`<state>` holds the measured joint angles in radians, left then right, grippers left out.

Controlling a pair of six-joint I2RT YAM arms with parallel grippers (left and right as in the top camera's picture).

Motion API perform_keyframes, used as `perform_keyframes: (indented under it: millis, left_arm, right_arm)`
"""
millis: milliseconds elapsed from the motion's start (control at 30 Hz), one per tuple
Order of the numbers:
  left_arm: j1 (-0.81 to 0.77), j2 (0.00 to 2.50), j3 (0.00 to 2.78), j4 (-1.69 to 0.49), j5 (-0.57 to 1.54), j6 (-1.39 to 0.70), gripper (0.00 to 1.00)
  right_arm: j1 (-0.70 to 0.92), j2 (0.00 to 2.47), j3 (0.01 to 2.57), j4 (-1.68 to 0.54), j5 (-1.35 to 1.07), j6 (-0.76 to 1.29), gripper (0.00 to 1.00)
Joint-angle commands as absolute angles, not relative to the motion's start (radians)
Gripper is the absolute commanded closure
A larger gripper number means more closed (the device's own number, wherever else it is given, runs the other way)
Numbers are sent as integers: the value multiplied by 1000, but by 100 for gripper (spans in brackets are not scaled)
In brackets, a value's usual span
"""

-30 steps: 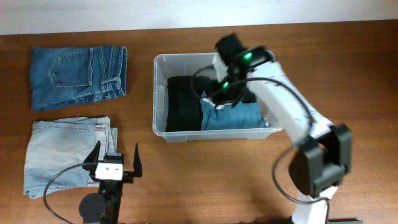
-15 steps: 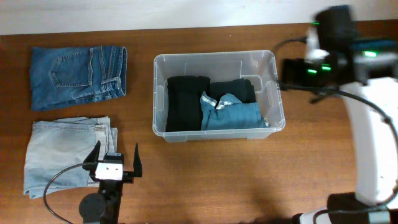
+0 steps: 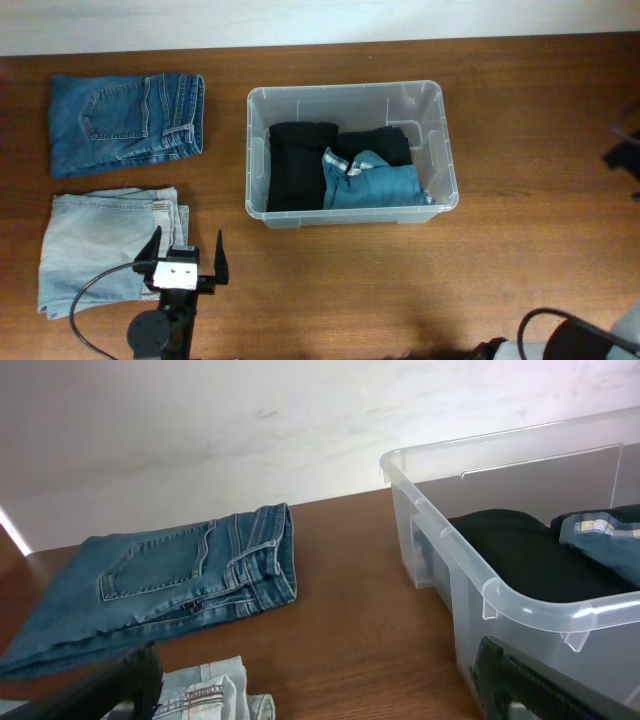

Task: Pack container
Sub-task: 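Withdraw the right gripper out of the container to the right, then move the left gripper down onto the light-blue jeans' edge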

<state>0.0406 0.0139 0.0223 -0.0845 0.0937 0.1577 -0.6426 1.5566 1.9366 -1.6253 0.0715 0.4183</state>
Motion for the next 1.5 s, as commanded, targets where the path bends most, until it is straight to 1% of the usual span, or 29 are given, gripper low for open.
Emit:
perform_keyframes:
  millis: [0,167,333,600,800,1200,1333,1467]
  left_arm:
    - [45,7,15,-83,89,171,1]
    - [45,7,15,-83,89,171,1]
    - [45,7,15,-83,89,171,1]
    - [45,7,15,-83,89,171,1]
    - [45,7,15,-83,89,171,1]
    - [45,7,15,-81,90,171,1]
    - [44,7,15,-3,96,174,1]
    - [44,7,17,141,113,216,1]
  right_arm:
    - [-721,1544,1861,-1600,84,541,2]
    - [-776,1544,1704,-1500,84,635,2]
    - [-787,1544,1543,-1367,83,748,2]
    - [-786,1545,1324,-1124,80,768,2]
    - [-786,1545,1271,-1107,84,768,1]
    - [-786,1545,1269,-1106,84,768,2]
    - [-786,1545,1269,-1106,84,768,2]
    - [-786,1545,1269,-1106,84,768,2]
